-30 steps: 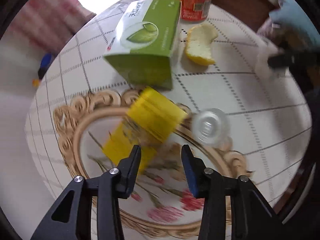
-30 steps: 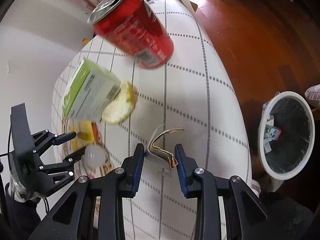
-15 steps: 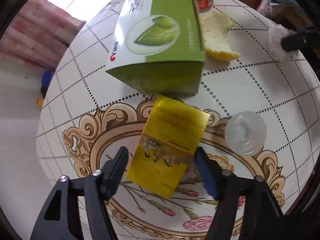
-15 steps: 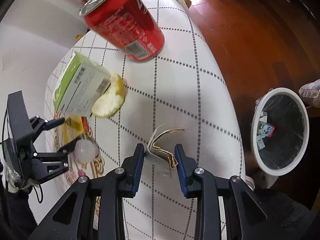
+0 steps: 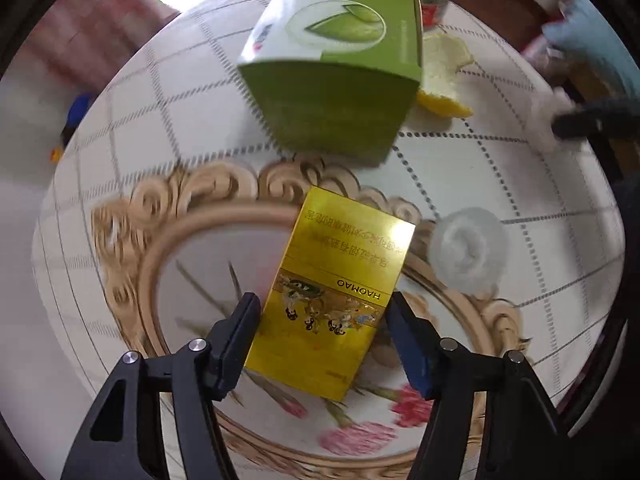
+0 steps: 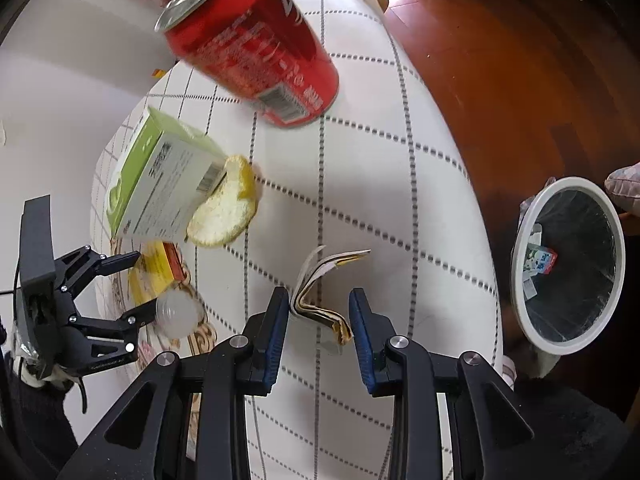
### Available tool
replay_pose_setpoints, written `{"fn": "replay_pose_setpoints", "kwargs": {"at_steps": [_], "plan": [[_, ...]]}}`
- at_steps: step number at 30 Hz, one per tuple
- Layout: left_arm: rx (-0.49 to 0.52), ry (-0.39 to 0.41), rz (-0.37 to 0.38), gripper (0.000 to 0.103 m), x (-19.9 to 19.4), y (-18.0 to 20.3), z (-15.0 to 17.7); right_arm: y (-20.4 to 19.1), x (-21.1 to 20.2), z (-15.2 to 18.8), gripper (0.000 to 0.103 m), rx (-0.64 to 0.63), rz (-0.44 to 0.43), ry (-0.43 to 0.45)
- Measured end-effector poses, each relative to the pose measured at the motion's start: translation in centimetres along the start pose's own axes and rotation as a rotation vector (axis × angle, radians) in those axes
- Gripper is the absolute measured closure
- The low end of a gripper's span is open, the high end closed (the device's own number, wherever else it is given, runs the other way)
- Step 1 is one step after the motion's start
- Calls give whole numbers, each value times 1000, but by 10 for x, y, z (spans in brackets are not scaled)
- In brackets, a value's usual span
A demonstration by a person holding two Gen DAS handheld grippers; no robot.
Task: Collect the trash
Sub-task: 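Grasp the yellow box with the left tool while the right tool grasps the white paper scrap, then carry the yellow box and paper scrap over the white wastebasket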
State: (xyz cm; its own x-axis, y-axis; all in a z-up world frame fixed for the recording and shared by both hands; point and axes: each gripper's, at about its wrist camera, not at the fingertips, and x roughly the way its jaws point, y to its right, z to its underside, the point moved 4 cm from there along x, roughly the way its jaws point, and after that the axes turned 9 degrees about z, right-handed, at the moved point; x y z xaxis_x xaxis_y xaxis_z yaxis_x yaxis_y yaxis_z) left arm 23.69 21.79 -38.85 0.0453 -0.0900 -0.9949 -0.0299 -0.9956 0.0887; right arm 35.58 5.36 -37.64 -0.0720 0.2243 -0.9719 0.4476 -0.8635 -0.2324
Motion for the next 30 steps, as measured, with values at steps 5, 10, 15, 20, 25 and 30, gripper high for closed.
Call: {"fn": "replay_pose_setpoints", "kwargs": {"at_steps": [5,10,15,20,25,30], "plan": [[-332,-16,9,41,-5,-4,52,6,-9,38,70,-47,0,-6],[-547,45,76,43,-6,16,101,14,-2,91,70,-99,-3,-54],[-486,81,-37,36,11,33,100,12,0,113,71,-133,27,-36],[-552,129,-24,40,9,25,106,9,2,111,71,-121,41,-21],[-534,155,-68,46,4,28,113,5,-6,103,88,-107,36,17],[-536,233,-128,46,-26,58,116,0,-18,101,89,-113,15,45]]}}
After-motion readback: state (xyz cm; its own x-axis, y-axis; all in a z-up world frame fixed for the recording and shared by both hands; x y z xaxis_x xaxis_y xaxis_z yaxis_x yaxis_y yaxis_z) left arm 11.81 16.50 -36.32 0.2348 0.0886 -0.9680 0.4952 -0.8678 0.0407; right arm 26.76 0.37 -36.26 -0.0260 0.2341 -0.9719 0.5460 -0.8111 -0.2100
